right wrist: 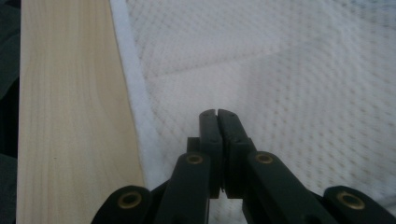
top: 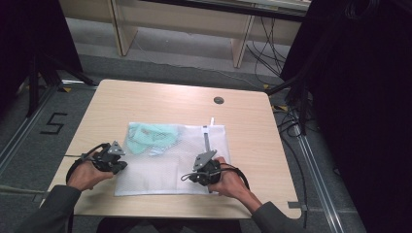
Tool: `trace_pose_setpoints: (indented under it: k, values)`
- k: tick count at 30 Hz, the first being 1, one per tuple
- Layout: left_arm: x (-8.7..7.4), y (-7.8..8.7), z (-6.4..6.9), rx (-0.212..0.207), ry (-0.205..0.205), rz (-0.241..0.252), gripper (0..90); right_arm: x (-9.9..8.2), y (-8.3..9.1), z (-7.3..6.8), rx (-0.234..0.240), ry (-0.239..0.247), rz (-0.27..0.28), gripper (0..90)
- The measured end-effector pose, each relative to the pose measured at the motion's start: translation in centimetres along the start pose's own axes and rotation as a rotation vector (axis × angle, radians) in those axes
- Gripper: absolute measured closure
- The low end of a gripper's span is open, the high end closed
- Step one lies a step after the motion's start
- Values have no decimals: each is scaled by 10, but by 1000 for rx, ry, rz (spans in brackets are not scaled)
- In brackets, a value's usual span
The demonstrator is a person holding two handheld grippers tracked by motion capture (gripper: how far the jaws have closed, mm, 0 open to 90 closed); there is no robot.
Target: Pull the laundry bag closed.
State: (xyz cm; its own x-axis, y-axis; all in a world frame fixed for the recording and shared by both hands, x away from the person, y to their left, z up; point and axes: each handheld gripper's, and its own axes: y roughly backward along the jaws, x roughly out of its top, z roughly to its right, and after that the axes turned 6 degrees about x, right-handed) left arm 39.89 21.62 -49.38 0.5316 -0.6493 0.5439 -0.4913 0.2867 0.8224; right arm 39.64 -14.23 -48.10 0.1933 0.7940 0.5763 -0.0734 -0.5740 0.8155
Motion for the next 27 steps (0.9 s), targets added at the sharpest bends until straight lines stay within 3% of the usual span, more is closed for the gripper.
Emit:
trace_pose_setpoints:
  k: [1,4,5,7,8,9,12,22,27]
  values:
    - [1,1,0,2,-10,6,879,-1,4,2,-4,-4,9,896]
    - [5,4,3,-6,26,38,874,-6,12,6,-17,-17,19,891]
    - [6,5,3,-4,12,47,871,-8,14,7,-25,-15,23,889]
    - [9,7,6,-20,20,66,868,-12,19,9,-26,-31,25,888]
    - [10,7,10,-23,48,104,868,-14,23,11,-34,-28,28,885]
    - [12,8,12,-38,47,111,868,-16,26,12,-29,-50,31,882]
    - [17,9,18,-66,55,143,864,-22,33,18,-33,-57,24,878]
    - [37,8,47,-178,57,235,799,-43,53,32,-39,-95,20,820]
    - [45,4,60,-214,32,241,748,-54,61,35,-47,-109,24,796]
